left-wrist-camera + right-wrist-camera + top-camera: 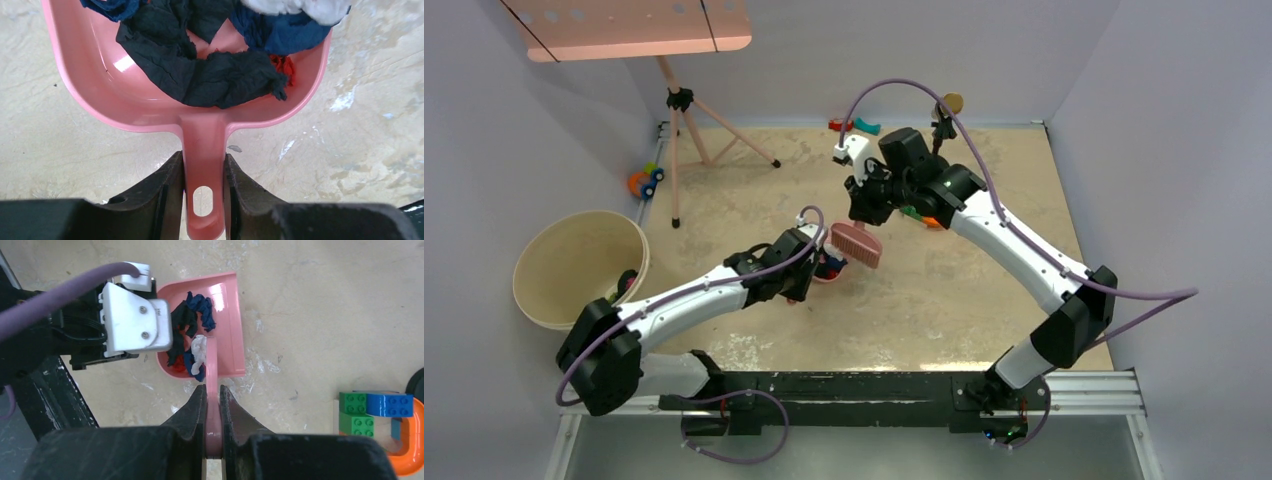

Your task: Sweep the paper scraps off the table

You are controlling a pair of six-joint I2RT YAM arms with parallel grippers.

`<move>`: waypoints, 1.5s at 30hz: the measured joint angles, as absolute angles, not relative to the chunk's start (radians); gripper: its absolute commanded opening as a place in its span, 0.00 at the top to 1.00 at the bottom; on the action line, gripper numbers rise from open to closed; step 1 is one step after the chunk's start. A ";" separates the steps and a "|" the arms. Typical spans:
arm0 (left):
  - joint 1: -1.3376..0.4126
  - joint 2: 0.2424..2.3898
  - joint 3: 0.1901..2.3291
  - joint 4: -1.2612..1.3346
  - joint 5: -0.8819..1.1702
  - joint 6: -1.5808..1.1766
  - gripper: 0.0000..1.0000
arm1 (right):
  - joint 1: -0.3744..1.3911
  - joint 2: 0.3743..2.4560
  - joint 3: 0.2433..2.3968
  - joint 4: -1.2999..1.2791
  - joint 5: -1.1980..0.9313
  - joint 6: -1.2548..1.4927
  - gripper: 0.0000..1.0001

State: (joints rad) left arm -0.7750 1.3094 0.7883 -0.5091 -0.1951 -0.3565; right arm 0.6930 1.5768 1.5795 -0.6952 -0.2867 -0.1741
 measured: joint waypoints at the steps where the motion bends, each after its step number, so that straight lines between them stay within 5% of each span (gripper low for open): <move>1: -0.775 1.284 0.781 -0.502 -0.198 -0.356 1.00 | 0.693 1.567 1.583 -0.699 -0.276 -0.171 1.00; 22: -0.775 1.140 0.832 -0.647 -0.272 -0.467 1.00 | 0.686 1.181 1.358 -0.525 0.293 0.009 1.00; 32: -0.747 1.150 1.073 -0.947 -0.384 -0.688 1.00 | 0.686 0.954 1.021 -0.480 0.348 0.130 1.00; 45: -0.574 1.178 1.374 -1.234 -0.397 -0.952 1.00 | 0.686 0.834 0.891 -0.479 0.321 0.209 1.00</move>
State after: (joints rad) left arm -0.5739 1.1778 1.3735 -1.2335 -0.3965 -0.9524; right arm 0.6861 0.8345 0.8906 -0.4789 0.3210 0.2089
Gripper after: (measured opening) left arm 0.343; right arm 0.092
